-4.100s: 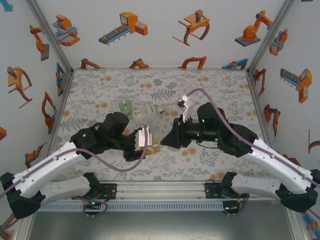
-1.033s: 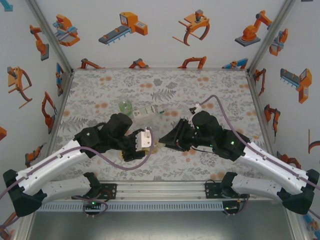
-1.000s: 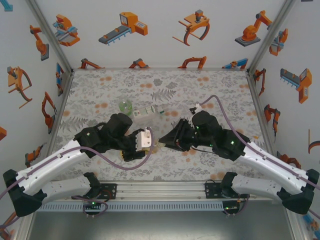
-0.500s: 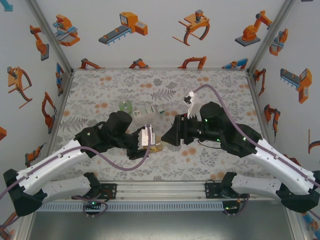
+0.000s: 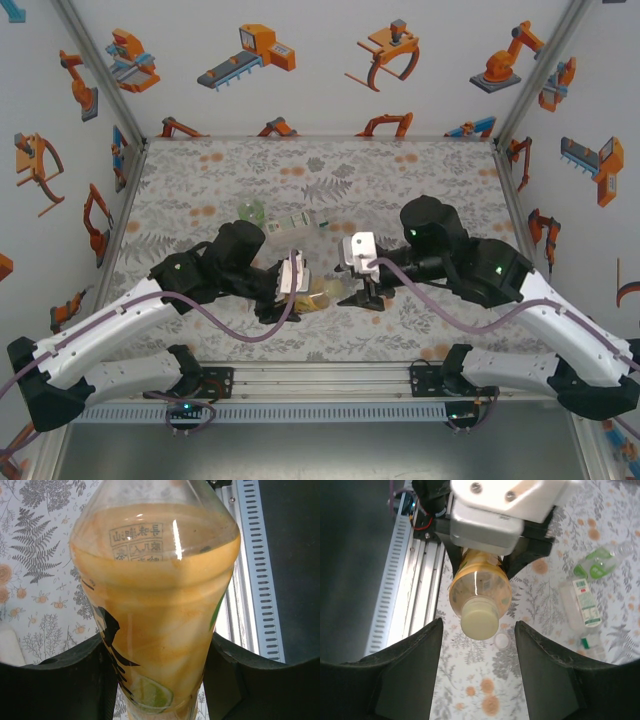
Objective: Screw on the bottle caps
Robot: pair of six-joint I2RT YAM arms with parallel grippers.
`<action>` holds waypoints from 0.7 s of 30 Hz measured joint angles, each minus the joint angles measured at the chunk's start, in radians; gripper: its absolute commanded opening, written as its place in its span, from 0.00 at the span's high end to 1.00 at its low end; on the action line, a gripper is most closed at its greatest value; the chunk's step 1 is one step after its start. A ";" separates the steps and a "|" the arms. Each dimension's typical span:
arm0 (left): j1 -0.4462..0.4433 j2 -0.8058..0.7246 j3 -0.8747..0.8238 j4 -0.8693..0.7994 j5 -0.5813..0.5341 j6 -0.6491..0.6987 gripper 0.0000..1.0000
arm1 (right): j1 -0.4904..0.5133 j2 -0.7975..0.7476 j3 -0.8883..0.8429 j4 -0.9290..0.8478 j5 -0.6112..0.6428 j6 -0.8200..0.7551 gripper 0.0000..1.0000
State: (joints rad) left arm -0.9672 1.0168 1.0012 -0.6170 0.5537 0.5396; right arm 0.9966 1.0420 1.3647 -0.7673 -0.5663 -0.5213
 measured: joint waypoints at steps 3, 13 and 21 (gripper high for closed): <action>0.000 0.000 0.000 0.000 0.010 0.000 1.00 | 0.000 0.017 0.000 -0.007 -0.019 -0.082 0.53; 0.000 0.000 0.000 -0.008 0.016 0.000 1.00 | 0.001 0.008 -0.039 0.029 -0.055 -0.146 0.70; 0.000 0.000 0.003 -0.023 0.015 0.000 1.00 | 0.002 -0.007 -0.072 0.077 -0.054 -0.071 1.00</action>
State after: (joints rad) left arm -0.9672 1.0168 1.0039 -0.6395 0.5690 0.5396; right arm 0.9985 1.0351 1.2930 -0.6907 -0.6205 -0.5922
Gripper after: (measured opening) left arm 0.550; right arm 0.351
